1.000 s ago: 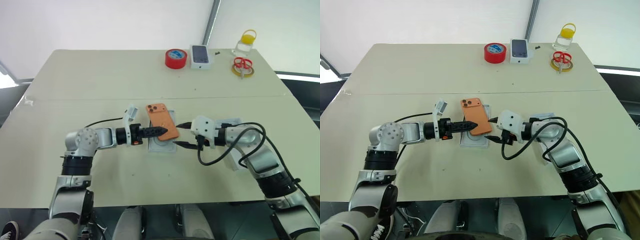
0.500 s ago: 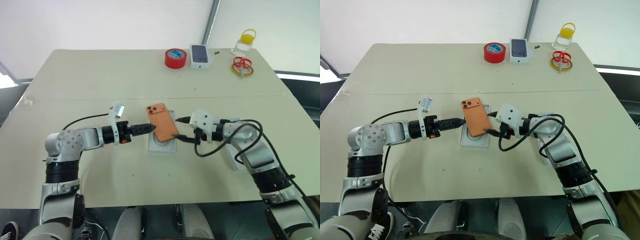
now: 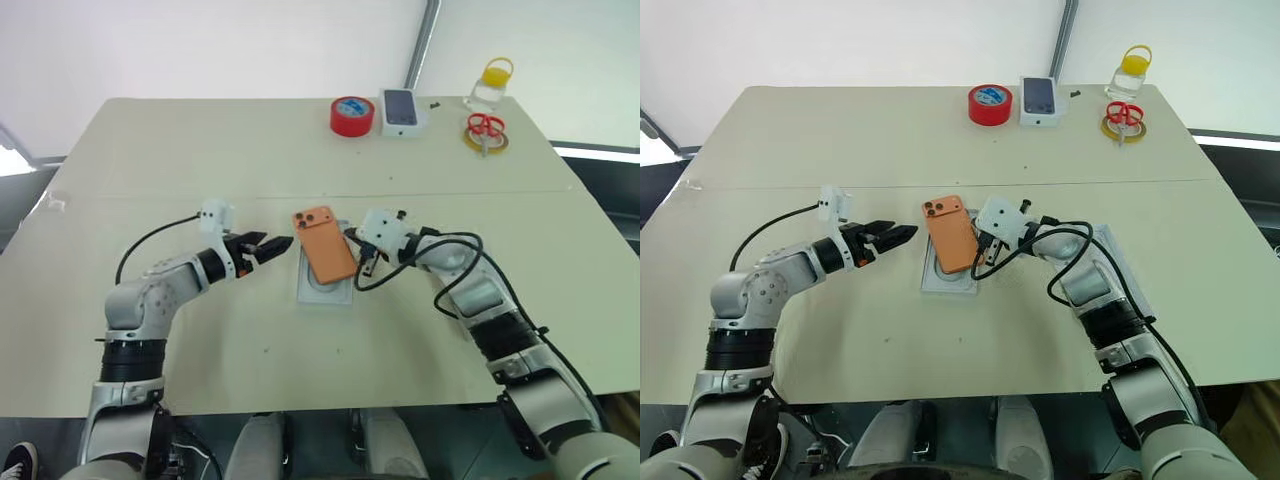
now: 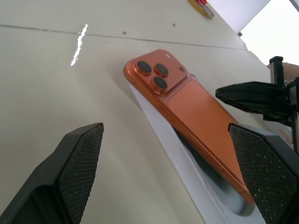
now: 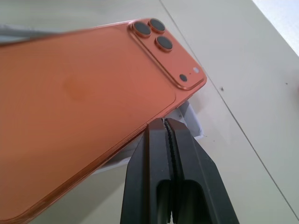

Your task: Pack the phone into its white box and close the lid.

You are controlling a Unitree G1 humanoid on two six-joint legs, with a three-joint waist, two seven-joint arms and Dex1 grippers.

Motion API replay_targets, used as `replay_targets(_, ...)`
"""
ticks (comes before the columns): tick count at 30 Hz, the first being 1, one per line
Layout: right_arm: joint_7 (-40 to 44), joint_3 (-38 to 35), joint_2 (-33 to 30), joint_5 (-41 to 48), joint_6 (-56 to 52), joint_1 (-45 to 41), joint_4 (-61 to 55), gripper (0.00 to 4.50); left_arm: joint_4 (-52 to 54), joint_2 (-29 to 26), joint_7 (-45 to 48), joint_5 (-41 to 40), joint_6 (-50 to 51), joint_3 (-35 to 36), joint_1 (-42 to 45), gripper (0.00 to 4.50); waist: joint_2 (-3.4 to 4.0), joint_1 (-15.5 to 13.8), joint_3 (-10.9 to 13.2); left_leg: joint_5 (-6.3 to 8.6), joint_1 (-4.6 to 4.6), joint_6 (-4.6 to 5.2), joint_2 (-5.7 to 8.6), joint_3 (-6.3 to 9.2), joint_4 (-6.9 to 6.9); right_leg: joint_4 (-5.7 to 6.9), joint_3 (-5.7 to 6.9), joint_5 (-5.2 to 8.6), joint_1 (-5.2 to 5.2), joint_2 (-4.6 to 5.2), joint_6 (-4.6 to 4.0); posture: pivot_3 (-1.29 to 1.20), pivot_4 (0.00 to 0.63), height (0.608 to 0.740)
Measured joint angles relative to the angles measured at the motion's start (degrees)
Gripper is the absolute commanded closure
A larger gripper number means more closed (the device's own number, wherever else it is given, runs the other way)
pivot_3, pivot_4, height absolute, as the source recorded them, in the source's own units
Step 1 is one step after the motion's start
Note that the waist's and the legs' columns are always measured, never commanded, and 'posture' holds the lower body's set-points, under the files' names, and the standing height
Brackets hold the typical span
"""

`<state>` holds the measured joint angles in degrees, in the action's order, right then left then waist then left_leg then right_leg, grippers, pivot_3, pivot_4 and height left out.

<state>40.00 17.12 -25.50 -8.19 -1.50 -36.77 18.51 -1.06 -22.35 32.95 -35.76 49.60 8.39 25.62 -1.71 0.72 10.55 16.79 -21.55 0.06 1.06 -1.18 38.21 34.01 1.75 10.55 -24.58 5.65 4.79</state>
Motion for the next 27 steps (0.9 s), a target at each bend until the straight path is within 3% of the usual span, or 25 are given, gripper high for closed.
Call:
replay_targets(6,1.7,0.0,-0.3,-0.7,2.3,-0.1,1.2,4.46,0.2,1.2,-0.9,0.2,-0.1,-0.4,-0.6,0.0,0.0,0.0,0.0,0.0,-0.01,0.01,0.0,0.01,0.0,0.0,0.0,-0.03,0.0,-0.01,0.05,0.0,0.15,0.74)
replay_targets(18,10.5,-0.6,-3.6,2.3,0.6,6.5,-9.1,4.46,-1.5,1.4,-1.5,1.6,-0.8,-0.9,-0.4,0.0,-0.01,0.0,0.0,0.01,0.03,0.02,-0.05,0.01,0.0,0.0,0.01,-0.02,0.02,-0.07,0.07,0.0,0.15,0.74)
replay_targets(27,15.6,0.0,-4.5,4.8,-2.6,9.2,-14.9,4.46,-7.0,4.4,-5.3,7.5,-8.1,-2.0,3.1,0.0,-0.01,0.0,0.0,0.01,0.04,0.02,-0.04,0.02,0.0,0.0,0.01,-0.03,0.04,-0.06,0.08,0.0,0.15,0.74)
